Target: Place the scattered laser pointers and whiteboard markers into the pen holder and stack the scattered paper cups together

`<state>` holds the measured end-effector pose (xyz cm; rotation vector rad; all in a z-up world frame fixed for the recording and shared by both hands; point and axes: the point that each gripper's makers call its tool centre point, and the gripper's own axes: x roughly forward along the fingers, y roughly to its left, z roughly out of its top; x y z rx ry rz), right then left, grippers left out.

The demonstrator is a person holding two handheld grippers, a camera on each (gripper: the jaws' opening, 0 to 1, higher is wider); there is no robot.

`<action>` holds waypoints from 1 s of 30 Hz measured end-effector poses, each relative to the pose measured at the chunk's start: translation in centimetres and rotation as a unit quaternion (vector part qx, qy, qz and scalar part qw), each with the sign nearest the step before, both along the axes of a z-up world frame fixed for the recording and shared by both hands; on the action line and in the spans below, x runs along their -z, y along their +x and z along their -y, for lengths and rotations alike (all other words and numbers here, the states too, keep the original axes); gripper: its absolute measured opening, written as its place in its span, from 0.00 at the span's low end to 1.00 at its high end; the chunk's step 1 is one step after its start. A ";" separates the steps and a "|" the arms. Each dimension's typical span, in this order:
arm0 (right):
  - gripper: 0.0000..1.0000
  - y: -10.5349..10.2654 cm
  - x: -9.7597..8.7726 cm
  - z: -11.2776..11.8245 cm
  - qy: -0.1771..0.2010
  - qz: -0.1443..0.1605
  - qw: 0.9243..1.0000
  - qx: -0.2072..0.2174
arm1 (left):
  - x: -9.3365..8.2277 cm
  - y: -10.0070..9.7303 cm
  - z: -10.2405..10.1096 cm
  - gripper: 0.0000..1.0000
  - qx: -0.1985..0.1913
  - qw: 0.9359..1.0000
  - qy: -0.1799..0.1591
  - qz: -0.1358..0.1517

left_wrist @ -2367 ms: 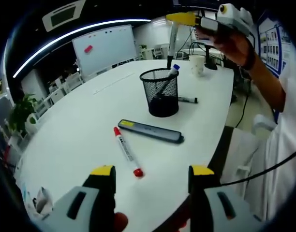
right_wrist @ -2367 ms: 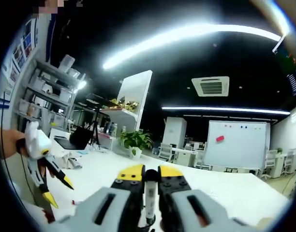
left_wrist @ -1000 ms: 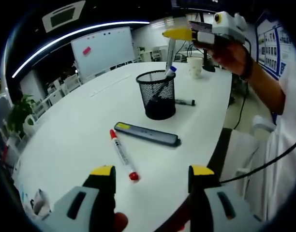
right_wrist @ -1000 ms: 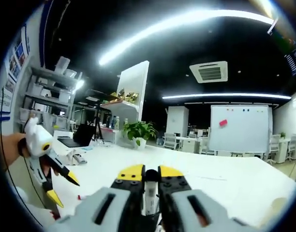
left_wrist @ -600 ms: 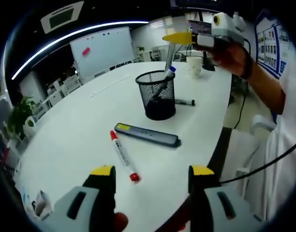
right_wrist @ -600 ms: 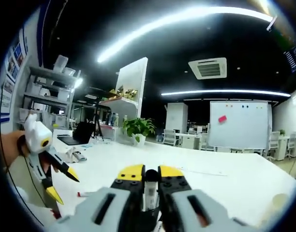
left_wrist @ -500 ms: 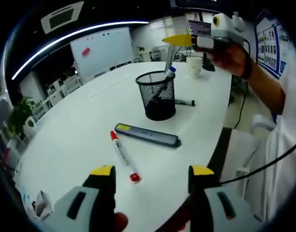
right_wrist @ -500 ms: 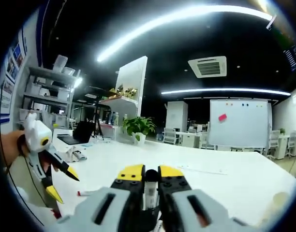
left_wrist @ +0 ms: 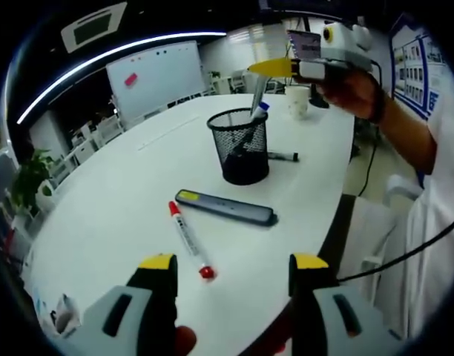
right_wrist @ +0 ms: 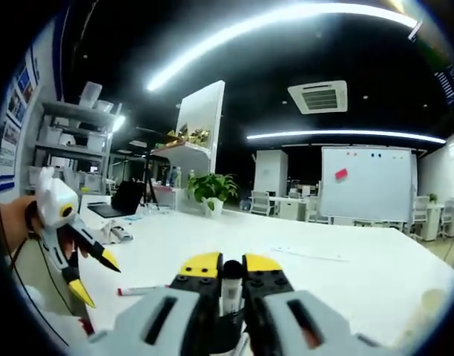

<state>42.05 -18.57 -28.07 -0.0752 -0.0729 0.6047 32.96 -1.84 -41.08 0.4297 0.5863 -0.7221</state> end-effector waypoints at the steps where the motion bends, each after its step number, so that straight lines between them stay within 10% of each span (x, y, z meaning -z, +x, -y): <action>1: 0.11 0.0 0.0 0.0 0.000 -0.001 1.000 0.000 | 0.0 0.0 0.0 0.60 0.000 1.000 0.001 0.000; 30: 0.11 0.3 2.0 -0.6 -0.012 -0.032 0.999 -0.009 | -0.2 -0.3 -0.6 0.60 -0.010 1.000 -0.001 0.004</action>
